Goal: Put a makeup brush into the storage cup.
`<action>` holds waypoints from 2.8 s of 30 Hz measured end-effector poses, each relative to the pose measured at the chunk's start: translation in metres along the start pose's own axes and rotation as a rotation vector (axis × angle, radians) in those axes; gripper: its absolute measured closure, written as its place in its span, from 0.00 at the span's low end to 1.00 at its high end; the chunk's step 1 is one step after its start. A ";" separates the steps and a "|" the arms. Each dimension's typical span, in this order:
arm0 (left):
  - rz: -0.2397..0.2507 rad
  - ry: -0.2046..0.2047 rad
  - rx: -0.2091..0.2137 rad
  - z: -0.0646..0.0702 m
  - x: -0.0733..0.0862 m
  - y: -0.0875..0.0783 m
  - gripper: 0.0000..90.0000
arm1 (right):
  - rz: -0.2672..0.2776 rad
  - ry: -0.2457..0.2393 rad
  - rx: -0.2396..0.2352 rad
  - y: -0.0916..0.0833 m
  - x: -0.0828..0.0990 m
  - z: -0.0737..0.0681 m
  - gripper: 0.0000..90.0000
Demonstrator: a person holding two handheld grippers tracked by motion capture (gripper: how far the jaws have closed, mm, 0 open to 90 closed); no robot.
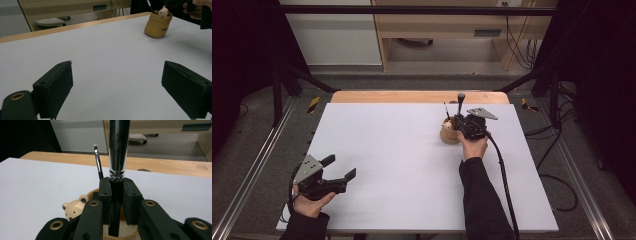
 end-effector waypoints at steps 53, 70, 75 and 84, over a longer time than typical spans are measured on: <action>-0.016 0.005 0.016 0.002 0.002 0.002 0.10 | -0.020 -0.104 -0.223 -0.112 0.004 -0.027 0.17; -0.022 0.001 0.016 0.002 0.003 0.003 0.09 | 0.009 -0.108 -0.248 -0.147 0.021 -0.012 0.09; -0.023 0.004 0.015 0.002 0.003 0.004 0.09 | 0.009 -0.106 -0.251 -0.156 0.028 -0.006 0.08; -0.025 0.004 0.012 0.002 0.003 0.004 0.09 | 0.009 -0.107 -0.240 -0.166 0.038 0.006 0.05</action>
Point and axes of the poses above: each handheld gripper's, and its own axes: y roughly forward along the jaws, x roughly out of its underside, z roughly to its right, the point moved 6 cm from there along y, roughly forward along the jaws, and after that the axes turned 10 degrees about y, right-handed, at the moved point
